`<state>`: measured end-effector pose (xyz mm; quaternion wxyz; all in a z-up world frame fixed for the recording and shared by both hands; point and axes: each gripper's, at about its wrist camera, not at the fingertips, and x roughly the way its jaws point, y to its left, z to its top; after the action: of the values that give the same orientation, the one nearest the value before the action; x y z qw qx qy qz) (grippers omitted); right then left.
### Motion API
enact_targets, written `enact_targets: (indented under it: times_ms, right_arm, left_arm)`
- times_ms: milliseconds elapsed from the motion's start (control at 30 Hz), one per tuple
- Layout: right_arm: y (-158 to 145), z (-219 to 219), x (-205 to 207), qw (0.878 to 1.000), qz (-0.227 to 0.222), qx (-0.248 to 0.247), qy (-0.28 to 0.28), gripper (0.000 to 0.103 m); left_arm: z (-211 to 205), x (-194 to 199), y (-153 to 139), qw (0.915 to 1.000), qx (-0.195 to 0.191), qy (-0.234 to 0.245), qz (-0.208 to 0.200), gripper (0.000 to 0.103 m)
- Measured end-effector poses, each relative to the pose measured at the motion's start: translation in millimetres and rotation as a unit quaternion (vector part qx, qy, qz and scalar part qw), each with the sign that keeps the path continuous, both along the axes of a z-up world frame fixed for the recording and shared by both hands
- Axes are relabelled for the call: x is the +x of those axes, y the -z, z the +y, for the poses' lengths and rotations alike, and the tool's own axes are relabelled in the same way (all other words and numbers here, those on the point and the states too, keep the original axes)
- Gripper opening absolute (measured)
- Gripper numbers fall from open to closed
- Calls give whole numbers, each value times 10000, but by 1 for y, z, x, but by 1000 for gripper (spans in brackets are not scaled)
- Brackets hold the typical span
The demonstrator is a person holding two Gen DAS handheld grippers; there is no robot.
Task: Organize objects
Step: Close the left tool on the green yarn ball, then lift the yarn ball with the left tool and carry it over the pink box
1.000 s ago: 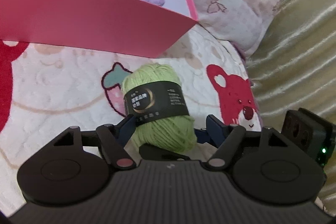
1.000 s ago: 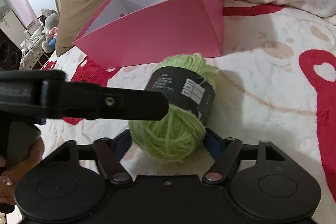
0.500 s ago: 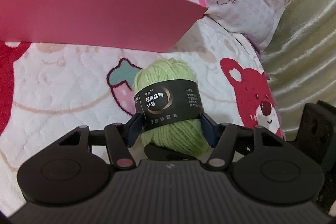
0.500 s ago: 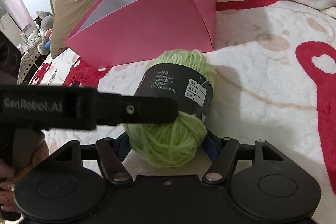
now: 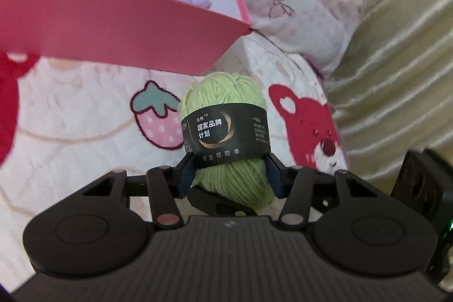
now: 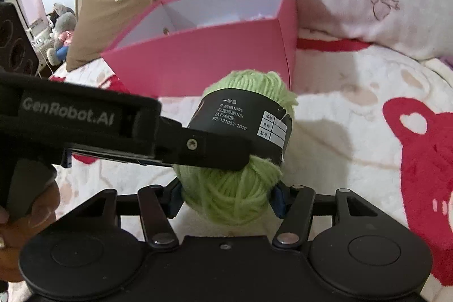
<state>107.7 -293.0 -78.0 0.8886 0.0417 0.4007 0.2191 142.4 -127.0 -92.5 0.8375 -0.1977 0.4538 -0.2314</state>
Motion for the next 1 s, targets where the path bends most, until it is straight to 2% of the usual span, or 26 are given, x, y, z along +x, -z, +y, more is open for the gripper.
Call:
enact_targets:
  times_ms: [133,300,633,800,933,1000]
  right_arm:
    - [-2,7,-7,9998,8,-76,-185,64]
    - [-6,10,-12,9996,46,-87,-246,64]
    - [-24,17,-31,9987,-213,-76,-449,64]
    - [-46,27,-33,9982,-227,-108,-552,64]
    - [-65,35,-38,9973,-356,-114,-636,64]
    - [-72,38,-38,9974,-284,-33,-667,64]
  left_arm:
    - [2,-6,-3,9998,162,27,141,51]
    - [15,-18,-6,9996,-162,-149,160,51]
    - [22,-35,-31,9996,-57,-258,114,51]
    - [36,-42,-54,9997,-53,-239,-58,51]
    - [47,-43,-71,9997,-65,-234,8,52]
    - [49,-43,-76,9997,-34,-237,31,52]
